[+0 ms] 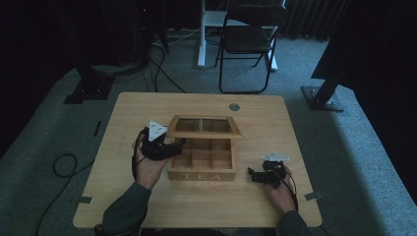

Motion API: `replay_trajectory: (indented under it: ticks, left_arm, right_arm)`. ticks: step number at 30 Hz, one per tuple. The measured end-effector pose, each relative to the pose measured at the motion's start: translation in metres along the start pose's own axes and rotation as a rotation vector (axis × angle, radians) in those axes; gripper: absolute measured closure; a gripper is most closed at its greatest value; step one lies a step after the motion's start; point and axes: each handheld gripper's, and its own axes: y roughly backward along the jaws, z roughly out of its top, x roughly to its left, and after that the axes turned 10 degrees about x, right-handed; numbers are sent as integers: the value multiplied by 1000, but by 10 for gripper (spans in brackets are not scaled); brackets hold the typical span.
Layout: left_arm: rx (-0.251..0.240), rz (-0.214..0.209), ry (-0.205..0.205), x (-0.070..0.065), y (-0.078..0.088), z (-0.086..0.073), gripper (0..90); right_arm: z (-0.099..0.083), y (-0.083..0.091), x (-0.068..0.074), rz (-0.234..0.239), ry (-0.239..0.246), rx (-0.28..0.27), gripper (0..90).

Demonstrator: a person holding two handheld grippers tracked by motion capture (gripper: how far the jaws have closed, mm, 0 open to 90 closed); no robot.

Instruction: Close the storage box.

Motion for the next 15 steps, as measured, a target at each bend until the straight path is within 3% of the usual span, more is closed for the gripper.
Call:
replay_trajectory:
  ticks: [15]
  left_arm:
    - [2,-2,12,-2,0,-9,220]
  right_arm:
    - [1,-1,0,0,3,0,130]
